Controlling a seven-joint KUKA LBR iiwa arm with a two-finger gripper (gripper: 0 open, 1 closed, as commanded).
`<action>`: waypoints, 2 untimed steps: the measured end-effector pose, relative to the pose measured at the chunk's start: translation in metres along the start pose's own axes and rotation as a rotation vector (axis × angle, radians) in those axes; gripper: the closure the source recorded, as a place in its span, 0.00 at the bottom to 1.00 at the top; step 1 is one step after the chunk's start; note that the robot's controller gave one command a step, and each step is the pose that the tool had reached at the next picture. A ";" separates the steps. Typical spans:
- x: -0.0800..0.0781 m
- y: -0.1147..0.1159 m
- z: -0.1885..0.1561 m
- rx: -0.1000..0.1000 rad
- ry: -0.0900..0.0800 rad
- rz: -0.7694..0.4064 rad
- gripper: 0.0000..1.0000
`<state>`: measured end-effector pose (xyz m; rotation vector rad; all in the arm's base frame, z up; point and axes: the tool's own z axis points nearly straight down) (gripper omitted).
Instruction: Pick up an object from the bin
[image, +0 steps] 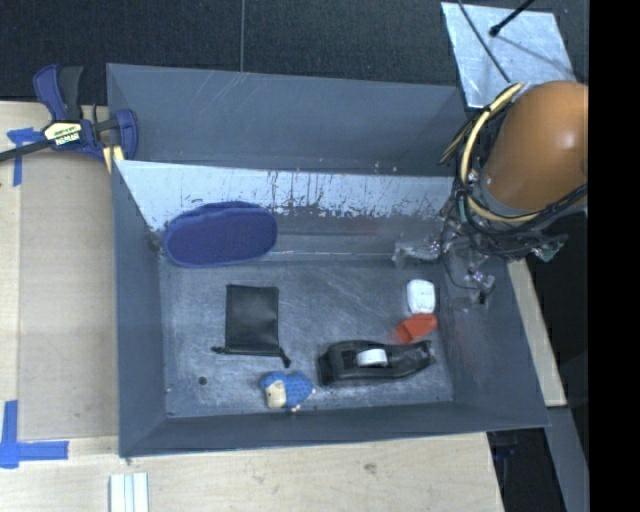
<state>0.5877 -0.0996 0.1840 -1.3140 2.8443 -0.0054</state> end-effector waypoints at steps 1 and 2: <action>0.028 0.005 0.114 -0.013 0.005 -0.118 0.00; 0.027 0.003 0.109 -0.004 0.002 -0.116 1.00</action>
Offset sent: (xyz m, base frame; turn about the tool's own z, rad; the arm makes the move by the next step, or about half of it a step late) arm -0.0196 -0.0187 -0.1098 -0.1190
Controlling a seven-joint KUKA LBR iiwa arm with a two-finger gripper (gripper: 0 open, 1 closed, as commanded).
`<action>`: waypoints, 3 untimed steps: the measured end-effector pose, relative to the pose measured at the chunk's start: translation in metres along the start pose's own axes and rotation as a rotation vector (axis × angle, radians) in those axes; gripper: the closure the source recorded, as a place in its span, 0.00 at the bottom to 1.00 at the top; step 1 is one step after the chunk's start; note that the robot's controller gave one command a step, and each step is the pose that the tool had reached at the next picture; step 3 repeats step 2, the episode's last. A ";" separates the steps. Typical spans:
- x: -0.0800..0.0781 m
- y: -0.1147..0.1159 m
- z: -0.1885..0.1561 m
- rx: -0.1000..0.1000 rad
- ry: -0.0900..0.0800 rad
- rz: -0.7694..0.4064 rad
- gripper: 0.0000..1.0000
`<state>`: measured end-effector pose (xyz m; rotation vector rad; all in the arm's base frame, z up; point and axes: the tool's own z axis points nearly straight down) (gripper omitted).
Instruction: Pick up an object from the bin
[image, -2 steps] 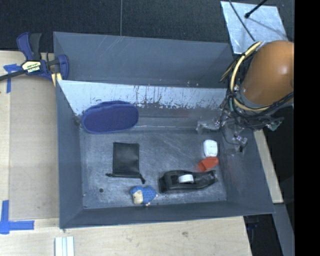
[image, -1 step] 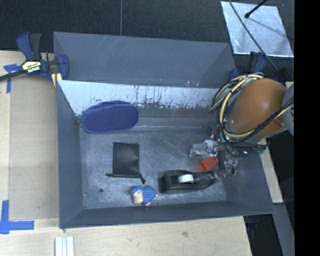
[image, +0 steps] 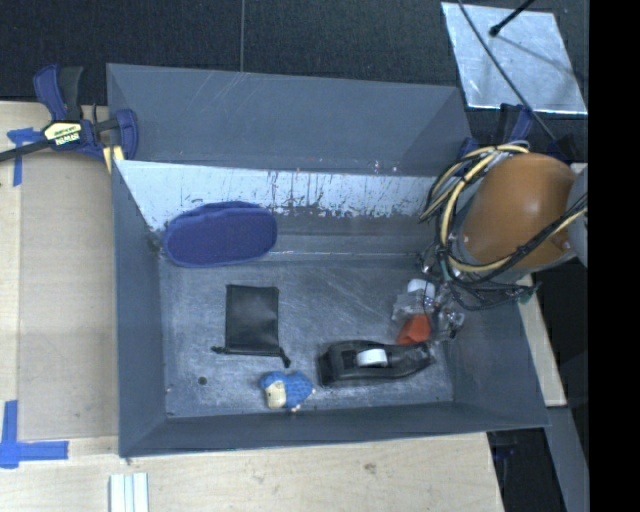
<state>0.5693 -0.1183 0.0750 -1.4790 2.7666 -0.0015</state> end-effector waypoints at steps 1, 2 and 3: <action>-0.006 -0.013 -0.122 0.008 -0.002 -0.024 1.00; 0.013 -0.004 -0.173 0.003 0.000 -0.404 1.00; 0.013 -0.004 -0.173 0.003 0.000 -0.404 1.00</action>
Offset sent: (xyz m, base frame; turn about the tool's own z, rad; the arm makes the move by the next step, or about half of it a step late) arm 0.0108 -0.0019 0.1166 -0.0260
